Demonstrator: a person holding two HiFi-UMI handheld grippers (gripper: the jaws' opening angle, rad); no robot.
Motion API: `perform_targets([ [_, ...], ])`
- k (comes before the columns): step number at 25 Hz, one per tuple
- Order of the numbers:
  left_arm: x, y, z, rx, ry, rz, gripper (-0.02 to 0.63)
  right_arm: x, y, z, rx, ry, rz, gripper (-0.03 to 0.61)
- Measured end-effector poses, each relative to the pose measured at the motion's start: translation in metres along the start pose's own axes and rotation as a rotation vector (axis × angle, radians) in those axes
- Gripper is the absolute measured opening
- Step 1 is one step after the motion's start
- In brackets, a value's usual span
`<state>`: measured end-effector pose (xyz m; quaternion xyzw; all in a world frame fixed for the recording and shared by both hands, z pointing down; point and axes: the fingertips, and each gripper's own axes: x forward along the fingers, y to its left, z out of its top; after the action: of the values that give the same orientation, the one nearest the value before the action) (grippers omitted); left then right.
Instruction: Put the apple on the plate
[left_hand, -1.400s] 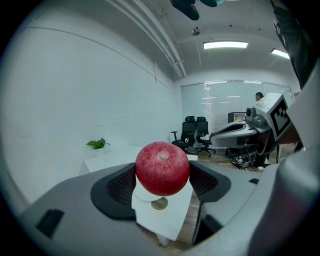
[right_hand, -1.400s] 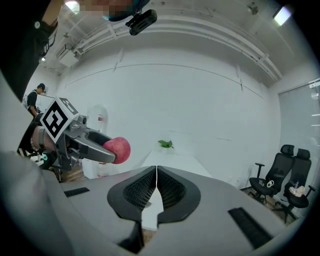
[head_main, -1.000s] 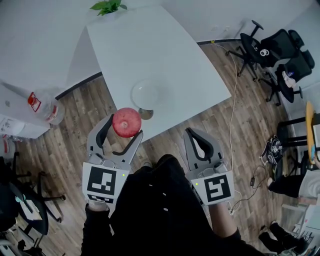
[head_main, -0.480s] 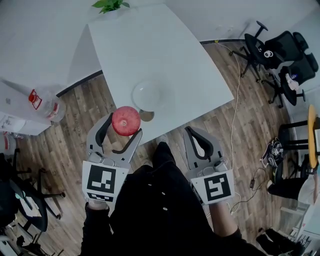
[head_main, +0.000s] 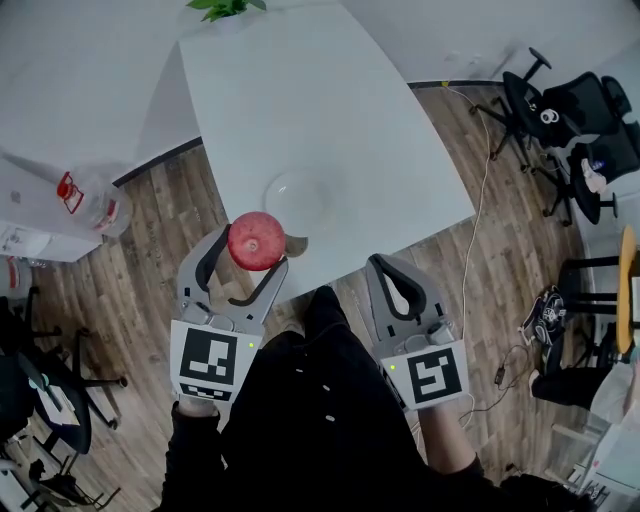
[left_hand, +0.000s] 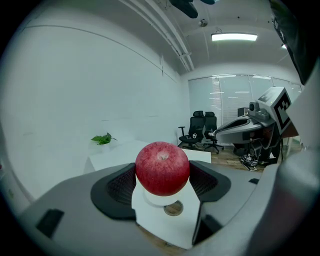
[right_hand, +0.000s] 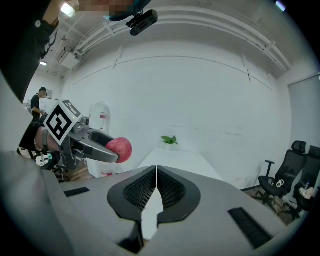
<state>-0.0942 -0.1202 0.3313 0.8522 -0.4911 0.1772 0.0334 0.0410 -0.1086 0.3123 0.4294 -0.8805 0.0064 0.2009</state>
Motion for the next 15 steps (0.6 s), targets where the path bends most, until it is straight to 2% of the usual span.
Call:
perform_targets([
  [15, 0.064, 0.005, -0.011, -0.021, 0.044, -0.001, 0.344, 0.045, -0.035, -0.013, 0.014, 0.045, 0.077, 0.043],
])
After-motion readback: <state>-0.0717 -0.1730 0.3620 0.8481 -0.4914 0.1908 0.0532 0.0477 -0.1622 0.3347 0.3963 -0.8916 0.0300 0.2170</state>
